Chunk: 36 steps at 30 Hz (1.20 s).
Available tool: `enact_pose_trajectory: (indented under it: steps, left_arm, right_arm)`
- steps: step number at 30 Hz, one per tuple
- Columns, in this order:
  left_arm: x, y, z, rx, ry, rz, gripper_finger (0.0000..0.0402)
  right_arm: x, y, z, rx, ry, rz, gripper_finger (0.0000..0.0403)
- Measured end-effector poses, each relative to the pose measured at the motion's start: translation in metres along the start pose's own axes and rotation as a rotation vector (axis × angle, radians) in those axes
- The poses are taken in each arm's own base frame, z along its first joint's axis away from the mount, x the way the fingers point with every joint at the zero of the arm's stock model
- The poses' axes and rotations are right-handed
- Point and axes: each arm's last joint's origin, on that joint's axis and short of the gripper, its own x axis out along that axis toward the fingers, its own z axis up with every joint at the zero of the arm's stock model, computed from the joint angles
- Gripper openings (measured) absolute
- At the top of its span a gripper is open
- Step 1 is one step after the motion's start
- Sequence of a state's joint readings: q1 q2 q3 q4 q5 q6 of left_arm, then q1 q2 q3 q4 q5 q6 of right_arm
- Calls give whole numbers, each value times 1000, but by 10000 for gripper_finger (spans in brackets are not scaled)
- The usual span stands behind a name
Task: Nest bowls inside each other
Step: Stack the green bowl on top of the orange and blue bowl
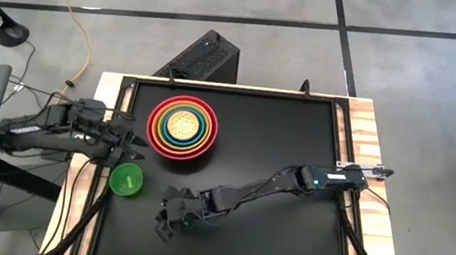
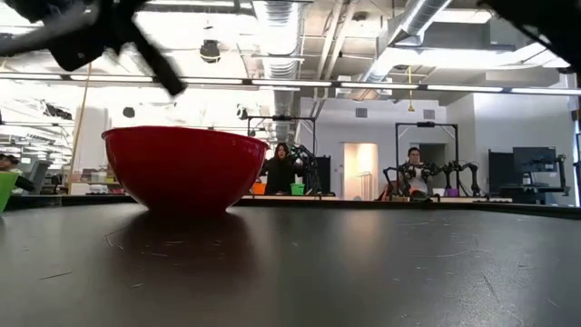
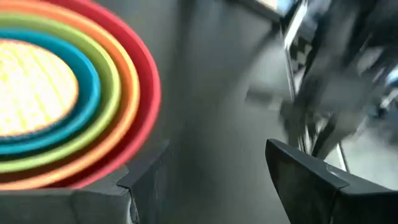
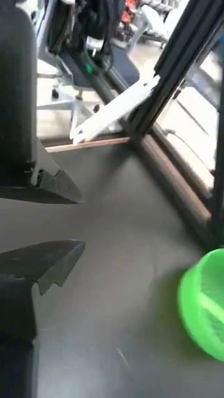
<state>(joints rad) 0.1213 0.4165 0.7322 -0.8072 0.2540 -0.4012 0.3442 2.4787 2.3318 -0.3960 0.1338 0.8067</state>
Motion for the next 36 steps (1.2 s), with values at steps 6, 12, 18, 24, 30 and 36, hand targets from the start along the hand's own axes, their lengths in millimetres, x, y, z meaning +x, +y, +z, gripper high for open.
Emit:
enact_pose_trajectory:
  steps: [6,12,18,24,30,36]
  left_arm:
    - [22,-15,4,-4,306,23,247]
    - [50,-33,-23,68,592,150,247]
    - [54,-36,-41,246,637,427,247]
    - [70,-20,-56,229,656,483,247]
    - [92,-3,-89,163,757,382,247]
    - [96,1,-92,183,716,435,247]
  right_arm:
    - [-54,32,4,-47,-6,-99,122]
    - [-87,54,-4,-89,-77,-193,122]
    - [-87,65,-21,-77,-90,-193,122]
    - [-88,66,-24,-65,-93,-195,122]
    - [-89,70,-27,-68,-97,-189,122]
    - [-90,71,-30,-72,-95,-187,122]
